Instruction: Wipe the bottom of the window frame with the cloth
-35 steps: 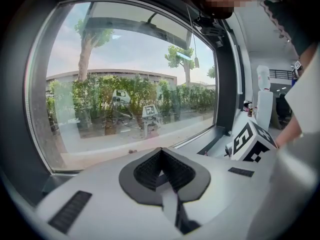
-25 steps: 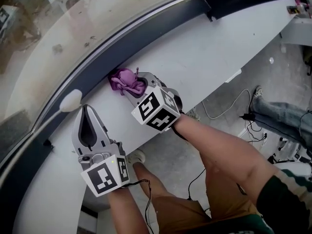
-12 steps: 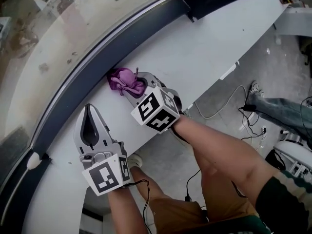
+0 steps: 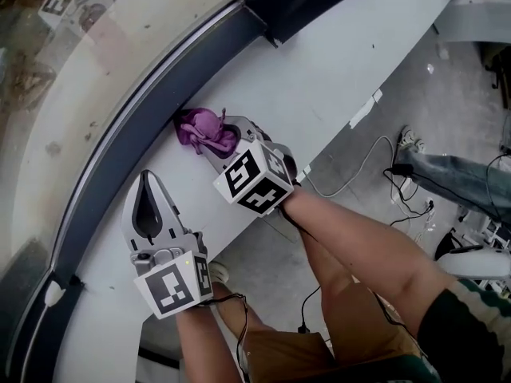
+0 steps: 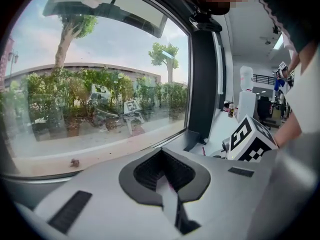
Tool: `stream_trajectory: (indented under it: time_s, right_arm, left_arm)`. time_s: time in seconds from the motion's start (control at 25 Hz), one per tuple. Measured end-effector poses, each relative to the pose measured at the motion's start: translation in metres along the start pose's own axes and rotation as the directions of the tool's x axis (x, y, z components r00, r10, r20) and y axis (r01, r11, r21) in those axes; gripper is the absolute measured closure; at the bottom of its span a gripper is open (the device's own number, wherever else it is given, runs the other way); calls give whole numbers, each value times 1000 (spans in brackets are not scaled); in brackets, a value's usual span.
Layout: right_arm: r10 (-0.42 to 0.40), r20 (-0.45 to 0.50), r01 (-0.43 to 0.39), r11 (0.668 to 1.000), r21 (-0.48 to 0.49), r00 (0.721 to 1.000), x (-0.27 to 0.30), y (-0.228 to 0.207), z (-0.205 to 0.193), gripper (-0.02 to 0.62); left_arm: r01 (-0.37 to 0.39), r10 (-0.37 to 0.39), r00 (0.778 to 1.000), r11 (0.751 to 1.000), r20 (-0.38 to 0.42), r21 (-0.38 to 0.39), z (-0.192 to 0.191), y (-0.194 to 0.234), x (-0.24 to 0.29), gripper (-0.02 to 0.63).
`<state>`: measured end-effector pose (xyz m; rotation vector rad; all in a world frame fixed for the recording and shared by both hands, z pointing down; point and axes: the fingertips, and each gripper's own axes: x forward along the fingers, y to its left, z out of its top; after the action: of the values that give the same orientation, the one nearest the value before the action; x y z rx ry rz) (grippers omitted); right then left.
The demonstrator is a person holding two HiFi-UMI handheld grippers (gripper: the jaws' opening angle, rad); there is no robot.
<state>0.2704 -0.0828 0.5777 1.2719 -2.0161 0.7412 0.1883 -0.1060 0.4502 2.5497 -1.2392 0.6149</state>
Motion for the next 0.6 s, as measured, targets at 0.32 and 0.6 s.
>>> stream_trajectory:
  time_s: [0.32, 0.6]
  right_arm:
    - [-50, -1, 50, 999, 14, 999, -21, -72, -15, 443]
    - [-92, -12, 92, 996, 4, 996, -24, -99, -18, 443]
  left_arm:
    - [39, -39, 999, 999, -3, 31, 14, -51, 47, 603]
    - [50, -50, 999, 999, -5, -9, 9, -64, 70, 603]
